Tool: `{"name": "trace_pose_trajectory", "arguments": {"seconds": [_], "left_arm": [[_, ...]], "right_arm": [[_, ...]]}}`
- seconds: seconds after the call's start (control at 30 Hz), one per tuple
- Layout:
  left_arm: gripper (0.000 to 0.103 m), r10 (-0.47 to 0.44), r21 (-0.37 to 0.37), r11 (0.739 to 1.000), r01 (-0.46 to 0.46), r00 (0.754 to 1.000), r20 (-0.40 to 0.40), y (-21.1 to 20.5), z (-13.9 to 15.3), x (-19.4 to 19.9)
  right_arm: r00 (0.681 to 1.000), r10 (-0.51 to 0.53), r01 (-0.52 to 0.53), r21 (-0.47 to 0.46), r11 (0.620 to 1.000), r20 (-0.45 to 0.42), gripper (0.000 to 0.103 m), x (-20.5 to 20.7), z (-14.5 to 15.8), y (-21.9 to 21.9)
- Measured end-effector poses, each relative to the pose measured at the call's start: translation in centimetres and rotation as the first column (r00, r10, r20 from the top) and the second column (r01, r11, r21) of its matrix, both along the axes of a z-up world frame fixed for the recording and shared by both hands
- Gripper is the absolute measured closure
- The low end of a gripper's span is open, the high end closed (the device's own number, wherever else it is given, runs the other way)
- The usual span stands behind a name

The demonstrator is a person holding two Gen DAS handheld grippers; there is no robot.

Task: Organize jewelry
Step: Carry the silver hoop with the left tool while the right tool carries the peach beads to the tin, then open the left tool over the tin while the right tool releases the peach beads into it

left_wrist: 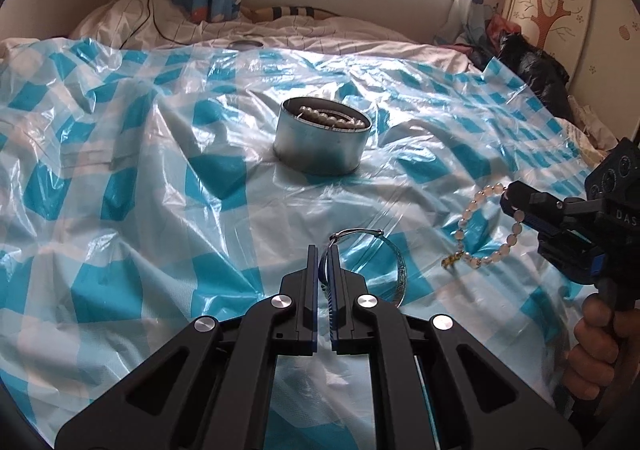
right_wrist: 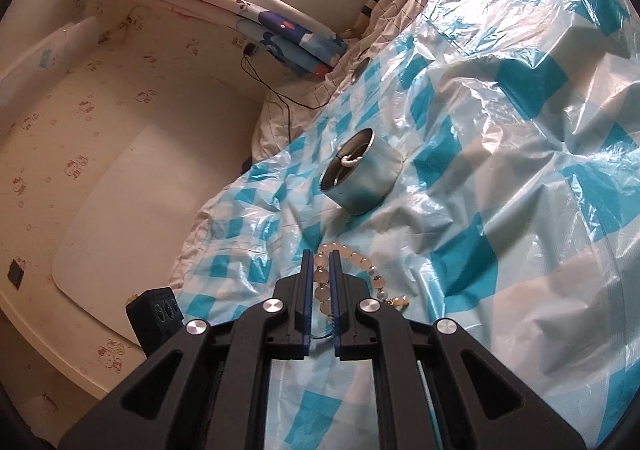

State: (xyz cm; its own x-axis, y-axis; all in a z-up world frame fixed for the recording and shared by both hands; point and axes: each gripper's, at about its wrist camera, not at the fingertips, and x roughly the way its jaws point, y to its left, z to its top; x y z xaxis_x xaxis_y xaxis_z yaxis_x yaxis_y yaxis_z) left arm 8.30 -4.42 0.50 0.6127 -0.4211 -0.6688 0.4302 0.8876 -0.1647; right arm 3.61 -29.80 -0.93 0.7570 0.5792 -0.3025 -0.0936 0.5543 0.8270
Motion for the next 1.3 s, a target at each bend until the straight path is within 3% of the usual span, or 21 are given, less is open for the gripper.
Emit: {"name": "trace_pose_trajectory", "arguments": {"seconds": [0.3, 0.5, 0.77, 1.3], "left_arm": [[0.099, -0.037, -0.008, 0.999, 0.038, 0.997, 0.067, -1.0, 1.6, 0.4], [0.099, -0.031, -0.05, 0.998, 0.035, 0.996, 0.078, -1.3, 2.4, 2.8], [0.099, -0.048, -0.087, 0.995, 0.055, 0.996, 0.079, -1.5, 3.5, 3.7], [0.099, -0.063, -0.088, 0.994, 0.069, 0.995, 0.074, -2.9, 3.9, 6.9]], "right_arm": [[0.999, 0.036, -0.039, 0.088, 0.995, 0.033, 0.095, 1.3, 2.7, -0.3], [0.994, 0.065, -0.068, 0.022, 0.997, 0.091, 0.095, 5.1, 7.4, -0.7], [0.999, 0.041, -0.042, 0.107, 0.993, 0.013, 0.094, 7.5, 3.8, -2.4], [0.999, 0.04, -0.042, 0.105, 0.994, 0.021, 0.094, 10.7, 3.2, -2.7]]}}
